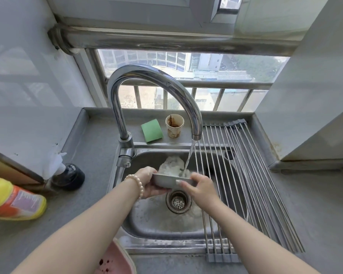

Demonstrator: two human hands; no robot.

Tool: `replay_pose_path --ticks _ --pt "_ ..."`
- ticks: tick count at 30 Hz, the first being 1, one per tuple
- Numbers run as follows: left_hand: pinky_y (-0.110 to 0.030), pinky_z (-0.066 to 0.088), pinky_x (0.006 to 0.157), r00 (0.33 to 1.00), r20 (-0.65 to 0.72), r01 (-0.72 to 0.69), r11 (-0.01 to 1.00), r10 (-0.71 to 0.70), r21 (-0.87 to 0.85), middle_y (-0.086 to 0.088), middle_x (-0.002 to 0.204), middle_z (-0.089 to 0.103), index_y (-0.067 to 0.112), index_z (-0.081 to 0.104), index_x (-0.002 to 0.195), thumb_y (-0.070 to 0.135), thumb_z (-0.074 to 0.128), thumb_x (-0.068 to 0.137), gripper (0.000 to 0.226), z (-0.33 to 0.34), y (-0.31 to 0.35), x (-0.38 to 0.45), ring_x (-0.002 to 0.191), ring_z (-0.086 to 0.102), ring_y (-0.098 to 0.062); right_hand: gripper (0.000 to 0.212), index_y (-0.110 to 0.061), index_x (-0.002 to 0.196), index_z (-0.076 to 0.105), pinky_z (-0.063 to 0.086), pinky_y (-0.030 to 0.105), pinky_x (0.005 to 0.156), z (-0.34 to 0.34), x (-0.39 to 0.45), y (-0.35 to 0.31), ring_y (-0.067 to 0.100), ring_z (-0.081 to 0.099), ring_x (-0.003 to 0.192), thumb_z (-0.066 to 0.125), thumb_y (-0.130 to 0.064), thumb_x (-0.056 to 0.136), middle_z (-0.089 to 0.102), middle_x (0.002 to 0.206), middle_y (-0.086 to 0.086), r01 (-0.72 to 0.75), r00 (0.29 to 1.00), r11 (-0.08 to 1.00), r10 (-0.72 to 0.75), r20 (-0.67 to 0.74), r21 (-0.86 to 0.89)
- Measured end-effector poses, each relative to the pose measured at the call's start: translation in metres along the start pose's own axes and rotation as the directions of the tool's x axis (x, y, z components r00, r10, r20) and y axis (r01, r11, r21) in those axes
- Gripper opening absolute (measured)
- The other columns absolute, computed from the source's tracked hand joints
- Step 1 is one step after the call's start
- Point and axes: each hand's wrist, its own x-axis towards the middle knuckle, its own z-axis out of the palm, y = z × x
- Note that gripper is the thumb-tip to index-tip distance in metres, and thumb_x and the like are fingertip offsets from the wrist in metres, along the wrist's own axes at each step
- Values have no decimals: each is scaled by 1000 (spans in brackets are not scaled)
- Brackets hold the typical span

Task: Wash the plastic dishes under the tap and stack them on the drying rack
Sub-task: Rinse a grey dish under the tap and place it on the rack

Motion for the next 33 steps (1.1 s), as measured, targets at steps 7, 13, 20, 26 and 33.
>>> replay_pose_path --ticks 7,13,20,26,33 --pt "-40 30 111 931 -131 -300 918 342 260 -12 140 45 7 37 139 76 36 81 90 32 -1 17 127 44 -30 66 -1 77 54 36 29 61 -13 35 -12 18 44 64 51 -67 77 48 68 7 -276 943 838 330 -35 470" --pt "-30 53 69 780 33 -596 727 624 342 -2 88 62 15 53 87 34 83 68 40 14 -13 22 79 59 -15 40 -7 81 66 48 40 81 -27 59 2 24 57 83 50 -41 96 63 87 11 -354 879 690 476 -27 631" --pt "-31 53 65 745 -69 -654 747 664 119 -1 72 64 12 56 76 22 76 78 22 31 -24 4 65 59 -12 45 -5 102 65 41 36 90 -2 63 -13 30 56 103 30 -34 102 63 112 14 -421 820 807 534 -206 413" --pt "-33 33 61 591 -363 -625 693 721 358 -3 57 50 15 43 57 38 42 98 48 41 -18 1 61 45 -25 67 -7 126 52 29 47 106 43 37 -45 30 43 123 24 -54 87 50 131 15 -171 898 984 178 -402 55" --pt "-37 32 61 557 -136 -623 520 819 585 -8 54 53 13 41 49 37 44 98 55 39 -12 -1 66 47 -34 32 -12 65 56 36 31 71 8 55 -50 30 55 86 43 -30 89 59 80 9 -217 950 975 224 -219 55"
